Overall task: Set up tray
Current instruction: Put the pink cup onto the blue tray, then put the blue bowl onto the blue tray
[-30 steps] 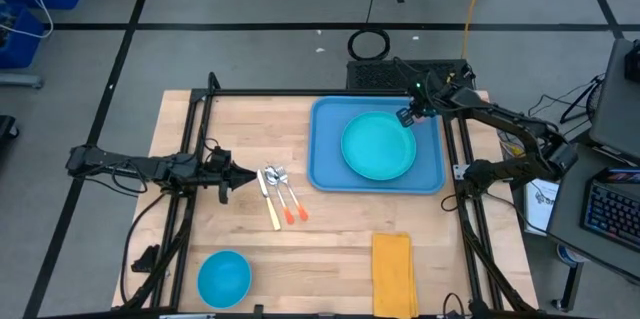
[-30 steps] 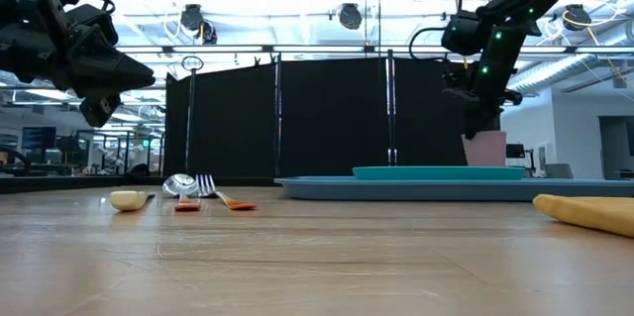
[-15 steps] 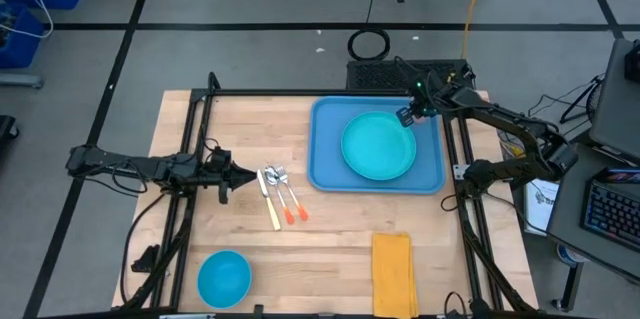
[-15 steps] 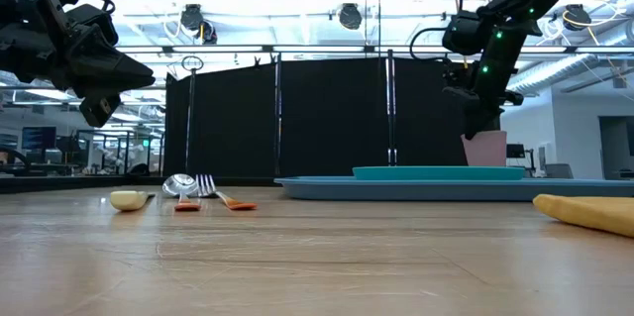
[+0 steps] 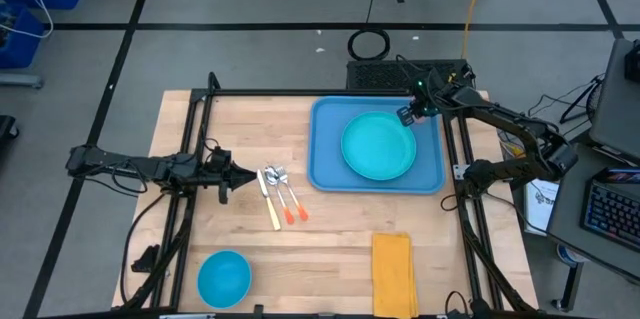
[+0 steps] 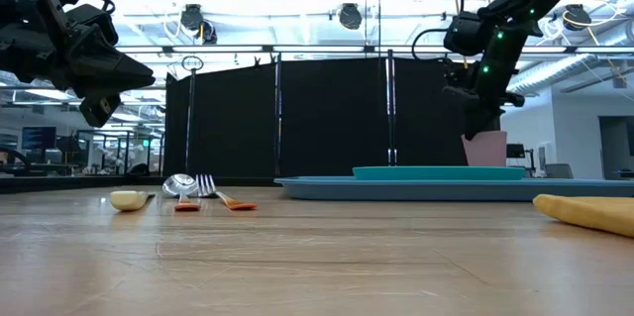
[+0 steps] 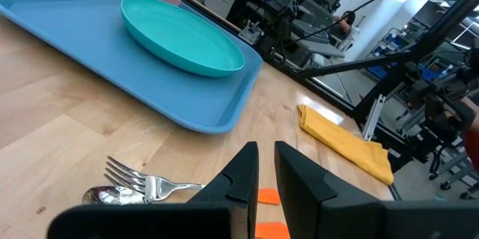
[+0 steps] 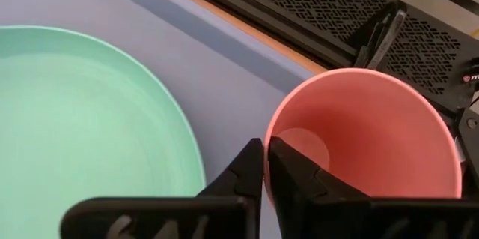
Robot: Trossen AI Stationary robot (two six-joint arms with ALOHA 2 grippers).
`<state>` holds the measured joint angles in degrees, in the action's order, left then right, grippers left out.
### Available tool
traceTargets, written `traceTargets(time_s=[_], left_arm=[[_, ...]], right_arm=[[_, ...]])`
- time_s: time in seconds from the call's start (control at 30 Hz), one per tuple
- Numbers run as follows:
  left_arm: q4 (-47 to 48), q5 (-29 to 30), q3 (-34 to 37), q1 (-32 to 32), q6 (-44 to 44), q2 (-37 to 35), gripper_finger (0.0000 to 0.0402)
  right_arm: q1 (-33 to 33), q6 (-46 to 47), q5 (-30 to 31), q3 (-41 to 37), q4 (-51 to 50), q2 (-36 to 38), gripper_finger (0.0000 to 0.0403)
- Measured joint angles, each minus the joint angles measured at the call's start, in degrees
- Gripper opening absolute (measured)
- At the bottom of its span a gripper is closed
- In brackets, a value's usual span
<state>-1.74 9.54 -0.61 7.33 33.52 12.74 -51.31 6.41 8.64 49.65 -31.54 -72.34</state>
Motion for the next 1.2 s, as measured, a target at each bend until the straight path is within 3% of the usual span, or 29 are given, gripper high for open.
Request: traceTargets(time_s=[0.67, 0.9, 1.03, 1.2], left_arm=[[0.0, 0.0, 0.0, 0.0, 0.0, 0.0, 0.0049], [0.0, -0.1, 0.0, 0.0, 0.0, 0.0, 0.0049], [0.0, -0.1, 0.0, 0.0, -0.2, 0.0, 0.0049], [0.0, -0.3, 0.0, 0.0, -0.2, 0.0, 0.0049]], right_arm=[[0.0, -1.4, 0.2, 0.0, 1.6, 0.0, 0.0072], [0.0, -1.9, 0.2, 0.0, 4.5, 3.1, 0.0089], [1.7, -4.1, -4.0, 0.0, 6.8, 6.6, 0.0098], [9.2, -7.0, -9.7, 0.0, 11.4, 10.2, 0.0099]])
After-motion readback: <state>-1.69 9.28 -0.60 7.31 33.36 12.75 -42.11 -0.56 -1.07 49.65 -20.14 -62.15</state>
